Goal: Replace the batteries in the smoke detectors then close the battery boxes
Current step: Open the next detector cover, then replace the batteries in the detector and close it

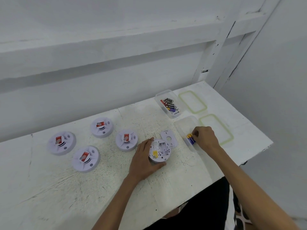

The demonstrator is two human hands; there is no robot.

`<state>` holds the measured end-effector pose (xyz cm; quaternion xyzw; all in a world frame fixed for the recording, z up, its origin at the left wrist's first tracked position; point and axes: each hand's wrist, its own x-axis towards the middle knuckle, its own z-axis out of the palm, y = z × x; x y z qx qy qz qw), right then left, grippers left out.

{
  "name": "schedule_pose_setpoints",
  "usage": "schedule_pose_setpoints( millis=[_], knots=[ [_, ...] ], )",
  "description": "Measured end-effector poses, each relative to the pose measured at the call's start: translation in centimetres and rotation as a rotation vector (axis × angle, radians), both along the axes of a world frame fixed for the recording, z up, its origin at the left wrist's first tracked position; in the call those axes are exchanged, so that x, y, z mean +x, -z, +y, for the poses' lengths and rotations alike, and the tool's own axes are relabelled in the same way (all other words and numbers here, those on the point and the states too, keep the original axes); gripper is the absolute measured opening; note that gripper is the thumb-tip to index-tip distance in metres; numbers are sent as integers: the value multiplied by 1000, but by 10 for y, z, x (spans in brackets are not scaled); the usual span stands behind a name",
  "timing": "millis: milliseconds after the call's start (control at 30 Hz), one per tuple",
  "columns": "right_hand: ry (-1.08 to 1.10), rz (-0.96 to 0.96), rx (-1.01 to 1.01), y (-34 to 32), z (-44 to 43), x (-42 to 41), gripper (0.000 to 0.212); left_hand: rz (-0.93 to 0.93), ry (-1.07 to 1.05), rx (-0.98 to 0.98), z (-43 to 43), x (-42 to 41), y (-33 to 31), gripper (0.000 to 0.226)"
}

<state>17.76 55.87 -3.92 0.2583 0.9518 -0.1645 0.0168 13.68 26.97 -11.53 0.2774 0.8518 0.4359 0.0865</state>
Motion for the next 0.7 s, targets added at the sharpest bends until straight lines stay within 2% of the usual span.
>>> schedule_pose_setpoints(
  millis=[467, 700],
  knots=[
    [-17, 5, 45, 0, -1, -1, 15, -117, -51, 54, -1, 2, -2, 107],
    [19, 72, 80, -1, -5, -3, 18, -37, -56, 6, 0, 2, -5, 109]
  ],
)
